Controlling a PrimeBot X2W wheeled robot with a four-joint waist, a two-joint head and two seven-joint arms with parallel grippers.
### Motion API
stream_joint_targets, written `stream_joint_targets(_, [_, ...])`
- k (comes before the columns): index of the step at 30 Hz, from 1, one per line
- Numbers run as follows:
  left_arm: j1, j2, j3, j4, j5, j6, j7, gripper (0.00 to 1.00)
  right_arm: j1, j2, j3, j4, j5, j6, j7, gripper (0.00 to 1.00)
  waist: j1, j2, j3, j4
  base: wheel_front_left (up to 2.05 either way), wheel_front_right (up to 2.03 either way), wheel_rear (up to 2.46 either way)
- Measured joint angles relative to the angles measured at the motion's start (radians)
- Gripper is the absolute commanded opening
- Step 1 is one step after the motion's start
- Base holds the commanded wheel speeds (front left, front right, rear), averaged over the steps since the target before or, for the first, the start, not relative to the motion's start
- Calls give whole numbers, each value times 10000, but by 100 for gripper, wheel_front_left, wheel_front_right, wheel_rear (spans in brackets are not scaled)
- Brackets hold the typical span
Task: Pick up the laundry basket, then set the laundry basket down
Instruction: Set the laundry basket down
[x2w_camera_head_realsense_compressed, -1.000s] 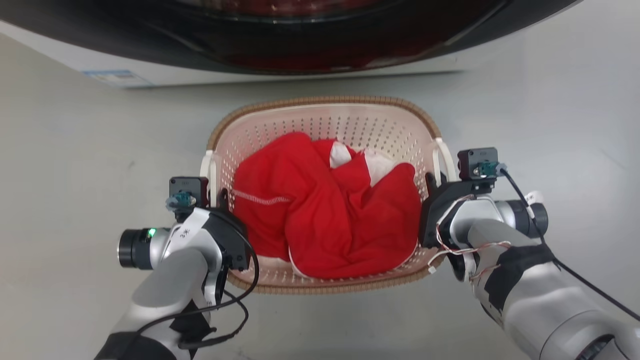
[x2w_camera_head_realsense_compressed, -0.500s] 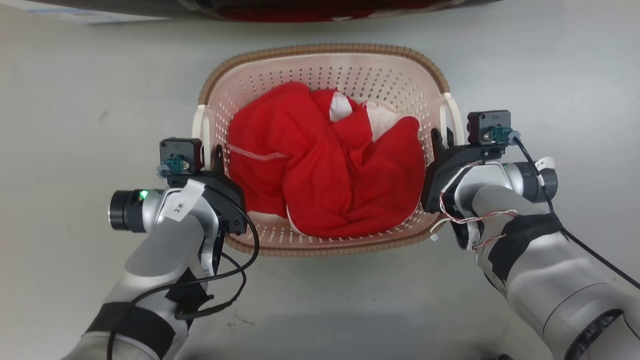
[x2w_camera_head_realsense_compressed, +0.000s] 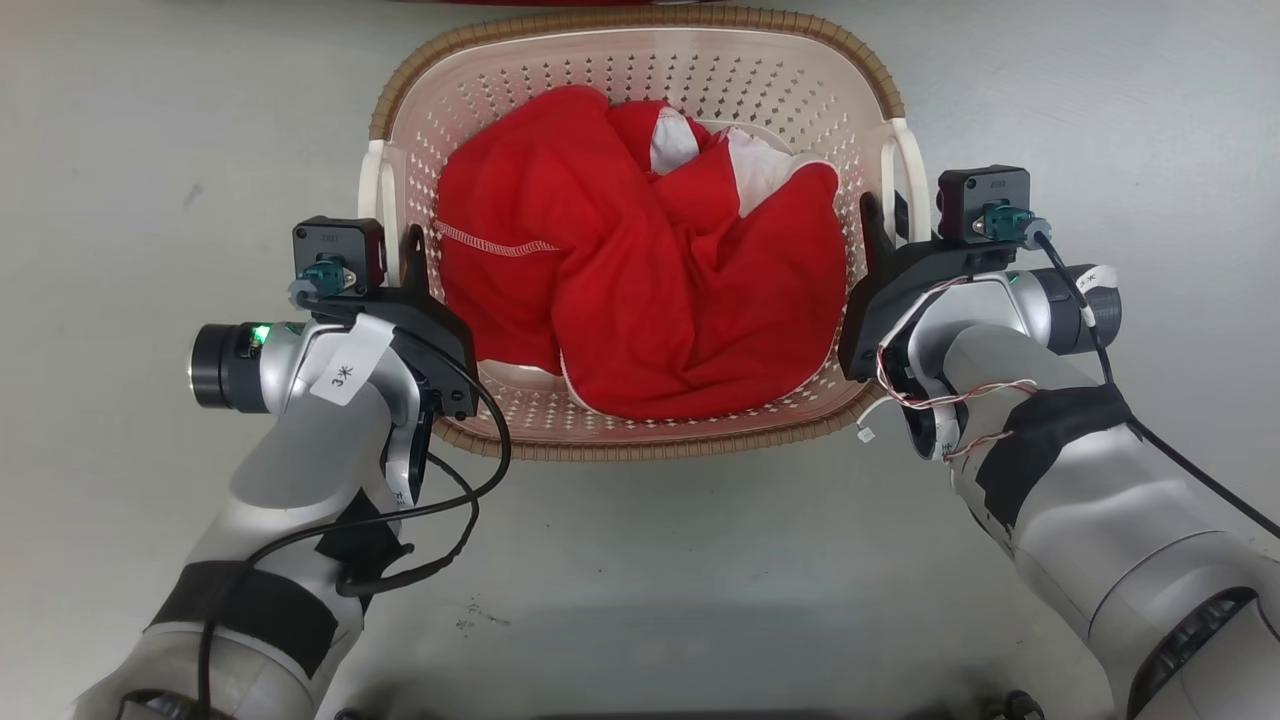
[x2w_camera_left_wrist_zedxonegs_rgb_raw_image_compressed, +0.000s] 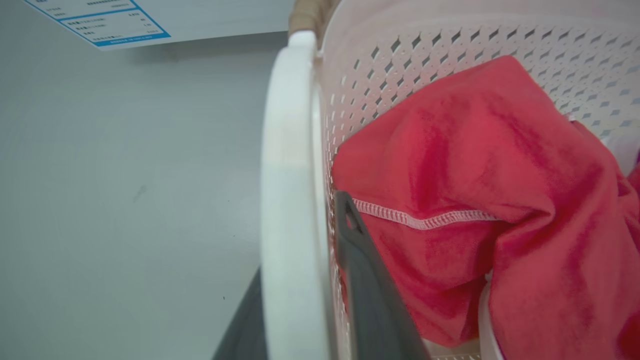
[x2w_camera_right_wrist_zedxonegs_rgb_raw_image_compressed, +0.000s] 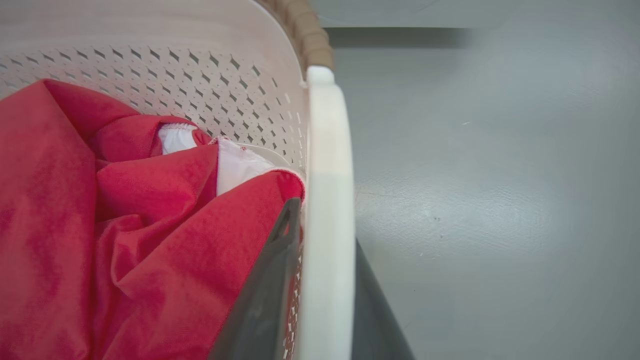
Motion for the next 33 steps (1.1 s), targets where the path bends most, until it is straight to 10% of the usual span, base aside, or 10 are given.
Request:
stream_joint_targets(9, [-43,-67,69,234,0,0,-102,0,-3,6,100,13,-69,0,-155,0,-1,-1,4,25,0,0,0])
stream_joint_targets(10, [-50,-69,75,253,0,0,-102,5,-3,6,109,13,-69,0,-155,20,-1,-1,7,27,0,0,0])
stream_joint_targets(12, [-57,-73,82,288,4,4,-121,67,-4,6,146,19,-71,0,-161,55,0,-1,9,28,0,0,0])
stream_joint_targets(13, [-58,-63,82,311,29,4,-136,70,-4,0,171,17,-82,8,-184,91,-1,-1,9,28,0,0,0])
stream_joint_targets(14, [-58,-69,88,328,33,4,-138,84,-13,17,184,12,-86,15,-207,100,-1,-1,9,28,0,0,0])
stream_joint_targets(15, [-58,-77,92,337,33,4,-148,100,-25,35,199,8,-86,17,-217,100,-1,-1,8,29,0,0,0])
stream_joint_targets(33, [-85,-130,209,593,33,4,-265,100,-117,61,221,71,-65,42,-420,100,-1,-1,-431,-59,0,0,0])
